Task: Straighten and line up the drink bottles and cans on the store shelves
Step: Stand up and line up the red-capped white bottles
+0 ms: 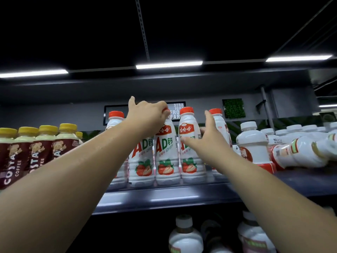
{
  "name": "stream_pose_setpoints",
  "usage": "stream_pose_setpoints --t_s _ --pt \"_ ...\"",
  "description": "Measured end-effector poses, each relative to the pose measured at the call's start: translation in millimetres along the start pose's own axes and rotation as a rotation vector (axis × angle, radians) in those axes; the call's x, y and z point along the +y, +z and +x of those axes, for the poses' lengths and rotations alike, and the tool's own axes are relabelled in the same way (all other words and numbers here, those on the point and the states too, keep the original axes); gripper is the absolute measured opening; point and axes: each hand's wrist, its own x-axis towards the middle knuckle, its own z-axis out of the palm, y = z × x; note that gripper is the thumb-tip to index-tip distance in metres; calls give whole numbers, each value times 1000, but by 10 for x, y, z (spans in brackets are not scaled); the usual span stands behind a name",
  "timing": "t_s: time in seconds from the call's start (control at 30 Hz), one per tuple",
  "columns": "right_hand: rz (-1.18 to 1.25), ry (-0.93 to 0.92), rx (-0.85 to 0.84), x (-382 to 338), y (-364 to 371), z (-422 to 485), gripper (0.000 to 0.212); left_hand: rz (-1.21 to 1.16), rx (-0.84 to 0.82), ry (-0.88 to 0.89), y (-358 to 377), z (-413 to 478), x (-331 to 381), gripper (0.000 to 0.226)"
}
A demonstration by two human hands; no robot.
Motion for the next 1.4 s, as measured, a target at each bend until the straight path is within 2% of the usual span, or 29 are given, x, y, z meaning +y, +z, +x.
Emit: stream_pose_setpoints --t_s 0.07,0.23,0.47,0.6,0.7,0.8,0.9,1.07,1.17,1.23,1.4 --pt "-102 -16 -12 121 35 -127 103 3 23 -2 -20 -4 -5 33" --pt "-119 -76 1 248 121 -219 70 -6 51 -19 -15 -14 -24 32" --pt "-137 -98 34 293 112 -282 87 -27 41 -31 50 -63 25 39" --pt "-153 -203 89 245 111 -408 69 -1 79 -45 58 -199 111 44" --pt "-145 -257 154 258 27 -537 66 -2 150 -2 123 -413 250 54" --pt "-245 -279 254 302 -137 -591 65 17 193 44 243 -660 463 65" --pt "-333 -209 258 329 -287 -539 70 37 165 47 396 -836 699 72" --pt "-527 6 82 338 -361 -374 94 17 157 -75 618 -948 957 79" --pt "-647 27 50 396 -346 -340 108 59 166 -97 705 -990 1007 87" --pt "-599 14 53 451 -352 -319 108 70 180 -112 719 -1007 1008 88" --pt "-259 2 -7 506 -450 -270 109 19 183 -178 700 -1048 1008 88"
